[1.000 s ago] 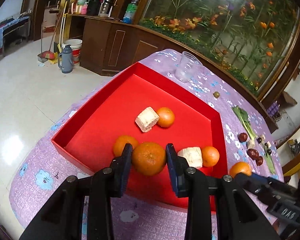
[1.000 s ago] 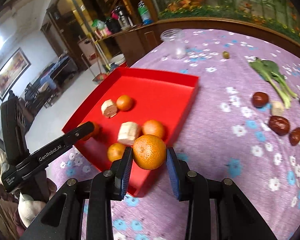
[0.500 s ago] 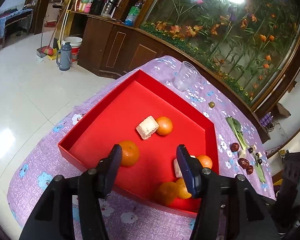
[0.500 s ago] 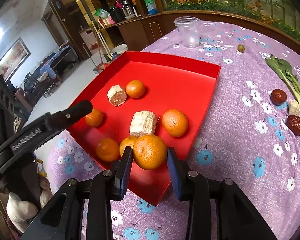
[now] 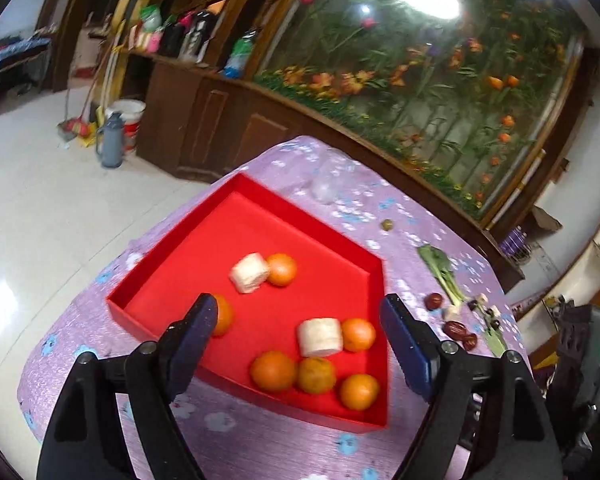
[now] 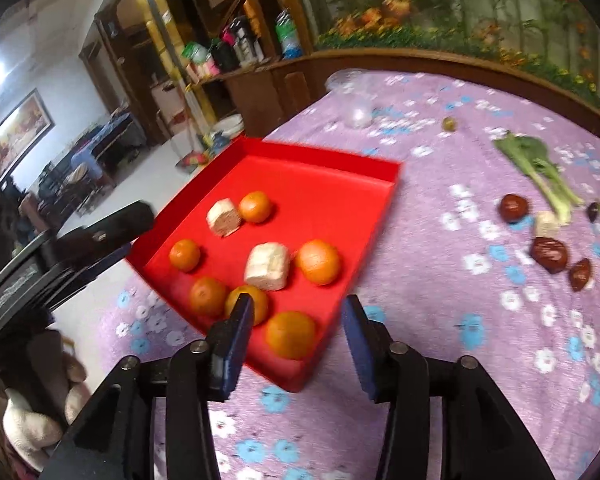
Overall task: Organize fruits
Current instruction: 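Withdraw the left tool from the tray toward the red dates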
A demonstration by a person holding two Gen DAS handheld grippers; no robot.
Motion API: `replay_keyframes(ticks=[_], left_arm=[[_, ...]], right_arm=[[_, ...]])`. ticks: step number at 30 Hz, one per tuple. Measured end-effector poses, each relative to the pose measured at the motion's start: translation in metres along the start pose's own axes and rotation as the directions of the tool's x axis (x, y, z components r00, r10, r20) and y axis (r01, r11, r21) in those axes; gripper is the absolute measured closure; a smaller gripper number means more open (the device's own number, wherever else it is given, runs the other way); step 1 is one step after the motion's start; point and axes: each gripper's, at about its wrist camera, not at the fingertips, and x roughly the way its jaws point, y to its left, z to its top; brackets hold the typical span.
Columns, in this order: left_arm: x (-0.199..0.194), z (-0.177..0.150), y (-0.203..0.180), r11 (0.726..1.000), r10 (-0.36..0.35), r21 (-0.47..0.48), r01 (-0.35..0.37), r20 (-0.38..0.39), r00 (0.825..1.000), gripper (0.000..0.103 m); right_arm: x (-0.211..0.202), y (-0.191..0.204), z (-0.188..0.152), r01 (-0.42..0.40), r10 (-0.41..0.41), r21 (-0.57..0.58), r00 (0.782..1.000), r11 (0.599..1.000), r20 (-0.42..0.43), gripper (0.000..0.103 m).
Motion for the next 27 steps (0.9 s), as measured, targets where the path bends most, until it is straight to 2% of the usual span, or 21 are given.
replay_keyframes(ticks=[2,3,6,8,11,14,16,19,21,24,27], left_arm=[[-0.003,-0.002,-0.016,0.999,-0.030,0.033,0.031,-0.007,1.000,0.021],[-0.004,-0.002,-0.021,0.998,-0.037,0.043,0.037,-0.010,0.999,0.021],[-0.007,-0.009,-0.043,0.994,-0.073,0.083,0.076,-0.034,0.997,0.021],[-0.011,-0.013,-0.058,0.990,-0.069,0.120,0.074,-0.044,0.997,0.021],[-0.020,-0.015,-0.077,0.983,-0.067,0.168,0.075,-0.050,0.996,0.021],[-0.033,-0.008,-0.090,0.978,-0.043,0.205,0.046,-0.021,0.999,0.021],[-0.049,-0.003,-0.099,0.971,-0.009,0.239,0.002,0.027,1.000,0.021],[-0.065,0.004,-0.111,0.960,0.003,0.279,-0.024,0.075,0.997,0.020],[-0.073,0.009,-0.122,0.948,0.004,0.315,-0.035,0.100,0.995,0.016],[-0.077,0.015,-0.135,0.935,0.006,0.351,-0.046,0.115,0.993,0.015],[-0.075,0.020,-0.149,0.926,-0.018,0.377,-0.021,0.101,0.995,0.015]], right_arm=[[-0.013,-0.013,-0.003,0.019,-0.021,0.037,0.999,0.999,0.048,0.026],[-0.019,-0.022,-0.004,0.020,-0.025,0.064,0.997,0.998,0.072,0.024],[-0.037,-0.051,-0.012,0.012,-0.031,0.156,0.992,0.988,0.123,0.023],[-0.047,-0.072,-0.018,0.025,-0.054,0.211,0.990,0.977,0.131,0.024],[-0.063,-0.099,-0.026,0.088,-0.125,0.262,0.984,0.961,0.128,0.024],[-0.087,-0.124,-0.028,0.167,-0.202,0.255,0.973,0.952,0.116,0.024],[-0.106,-0.140,-0.026,0.232,-0.267,0.241,0.956,0.942,0.124,0.024],[-0.138,-0.166,-0.020,0.332,-0.368,0.226,0.919,0.916,0.143,0.024],[-0.149,-0.182,-0.017,0.380,-0.415,0.222,0.900,0.898,0.137,0.024],[-0.168,-0.206,-0.015,0.434,-0.469,0.228,0.873,0.871,0.130,0.024],[-0.185,-0.227,-0.016,0.460,-0.500,0.247,0.856,0.853,0.131,0.024]])
